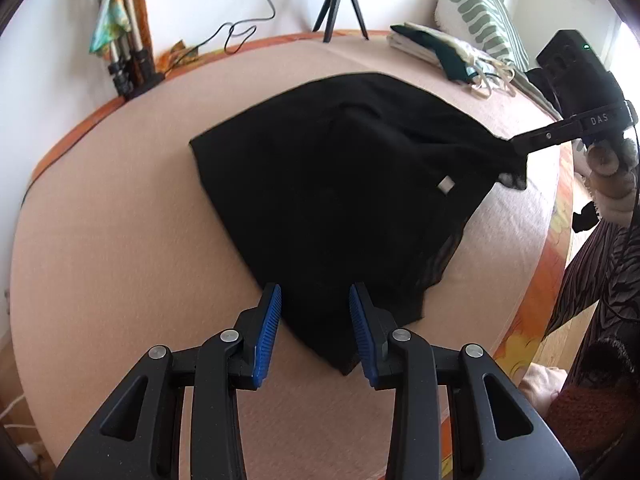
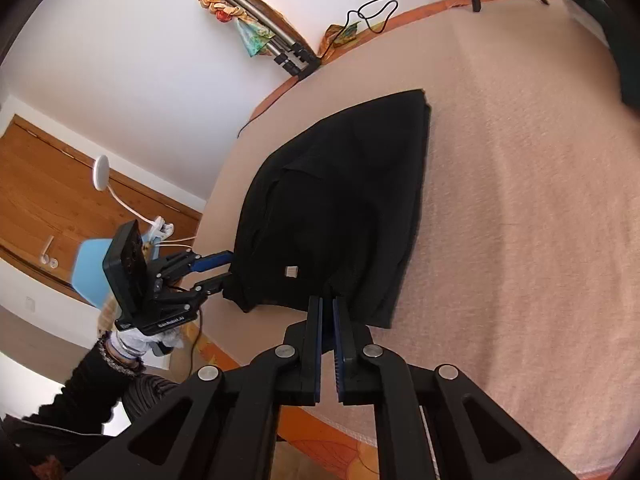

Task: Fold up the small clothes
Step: 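Open both grippers and release the folded shirt, then grasp the edge of the folded black shirt bundle with both grippers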

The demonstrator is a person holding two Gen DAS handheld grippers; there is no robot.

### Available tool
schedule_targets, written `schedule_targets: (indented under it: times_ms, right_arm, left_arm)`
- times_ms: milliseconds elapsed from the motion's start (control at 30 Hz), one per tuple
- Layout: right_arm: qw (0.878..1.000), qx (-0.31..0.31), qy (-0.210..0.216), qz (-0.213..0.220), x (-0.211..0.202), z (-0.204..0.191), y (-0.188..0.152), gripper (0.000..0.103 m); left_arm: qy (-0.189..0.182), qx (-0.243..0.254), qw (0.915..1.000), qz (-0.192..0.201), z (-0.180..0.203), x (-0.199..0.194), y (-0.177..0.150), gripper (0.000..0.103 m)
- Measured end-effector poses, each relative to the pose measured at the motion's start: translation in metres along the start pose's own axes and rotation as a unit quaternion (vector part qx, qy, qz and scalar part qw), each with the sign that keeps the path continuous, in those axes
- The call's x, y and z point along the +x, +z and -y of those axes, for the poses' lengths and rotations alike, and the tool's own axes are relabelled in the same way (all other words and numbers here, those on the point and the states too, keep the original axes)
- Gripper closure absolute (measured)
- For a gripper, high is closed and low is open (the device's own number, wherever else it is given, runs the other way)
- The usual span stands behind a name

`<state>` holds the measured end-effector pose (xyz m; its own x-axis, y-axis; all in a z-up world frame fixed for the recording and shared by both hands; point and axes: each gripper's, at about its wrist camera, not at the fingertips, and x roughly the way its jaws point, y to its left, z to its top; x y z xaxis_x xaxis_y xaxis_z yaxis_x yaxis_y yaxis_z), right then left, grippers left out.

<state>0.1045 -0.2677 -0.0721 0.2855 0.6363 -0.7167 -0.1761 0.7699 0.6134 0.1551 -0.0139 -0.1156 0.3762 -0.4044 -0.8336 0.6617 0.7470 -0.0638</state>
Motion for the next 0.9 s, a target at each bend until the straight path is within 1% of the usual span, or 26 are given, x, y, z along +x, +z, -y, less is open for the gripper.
schedule_targets:
  times_ms: [33,67,100,133,167,200,233,300,400,500,600,633,700,767,833,900]
  right_arm:
    - [0.999,-0.027,-0.038,-0.005,0.000,-0.004,-0.003,0.100]
    - [0.997,-0.042,-0.056,-0.017,0.002,-0.005,-0.005,0.098]
    - [0.996,-0.049,-0.061,-0.034,0.005,-0.005,-0.006,0.096]
    - [0.994,-0.060,-0.085,-0.045,0.005,-0.006,-0.007,0.094]
    - [0.990,-0.077,-0.107,-0.049,0.004,-0.009,-0.007,0.089]
    - [0.988,-0.092,-0.116,-0.047,-0.001,-0.013,-0.005,0.083]
    - [0.988,-0.098,-0.115,-0.038,-0.006,-0.015,-0.002,0.072]
    - [0.988,-0.110,-0.108,0.001,-0.023,-0.022,0.010,0.071]
    - [0.985,-0.131,-0.101,0.053,-0.034,-0.033,0.037,0.072]
    - [0.982,-0.146,-0.097,0.074,-0.023,-0.035,0.064,0.073]
    - [0.980,-0.160,-0.097,0.074,-0.001,-0.029,0.092,0.074]
    - [0.981,-0.156,-0.088,0.071,0.008,-0.026,0.102,0.074]
    - [0.985,-0.141,-0.074,0.069,0.021,-0.019,0.114,0.074]
    - [0.988,-0.127,-0.063,0.060,0.035,-0.010,0.121,0.074]
    - [0.990,-0.118,-0.063,0.054,0.045,0.000,0.123,0.074]
    - [0.991,-0.102,-0.079,0.041,0.056,0.012,0.127,0.074]
  left_arm:
    - [0.001,-0.003,1.0000,-0.001,-0.002,-0.001,-0.001,0.068]
    - [0.001,-0.006,1.0000,0.000,-0.005,-0.003,-0.003,0.067]
    - [0.005,-0.007,1.0000,0.000,-0.006,-0.005,-0.003,0.067]
    - [0.012,-0.009,0.9999,0.003,-0.008,-0.008,-0.003,0.067]
    - [0.013,-0.014,0.9998,0.008,-0.010,-0.011,-0.002,0.067]
    - [0.006,-0.024,0.9996,0.016,-0.011,-0.017,0.001,0.067]
    - [0.001,-0.030,0.9992,0.025,-0.012,-0.021,0.004,0.067]
    - [-0.007,-0.039,0.9982,0.045,-0.011,-0.030,0.014,0.067]
    - [-0.027,-0.042,0.9964,0.068,-0.001,-0.033,0.037,0.067]
    - [-0.053,-0.035,0.9950,0.077,0.015,-0.020,0.065,0.067]
    - [-0.087,-0.029,0.9925,0.081,0.032,-0.001,0.087,0.067]
    - [-0.094,-0.023,0.9923,0.078,0.037,0.007,0.091,0.067]
    - [-0.095,-0.010,0.9932,0.066,0.044,0.023,0.096,0.067]
    - [-0.100,-0.018,0.9935,0.050,0.043,0.036,0.097,0.067]
    - [-0.104,-0.029,0.9937,0.030,0.039,0.047,0.094,0.067]
    - [-0.104,-0.035,0.9938,0.016,0.037,0.053,0.090,0.068]
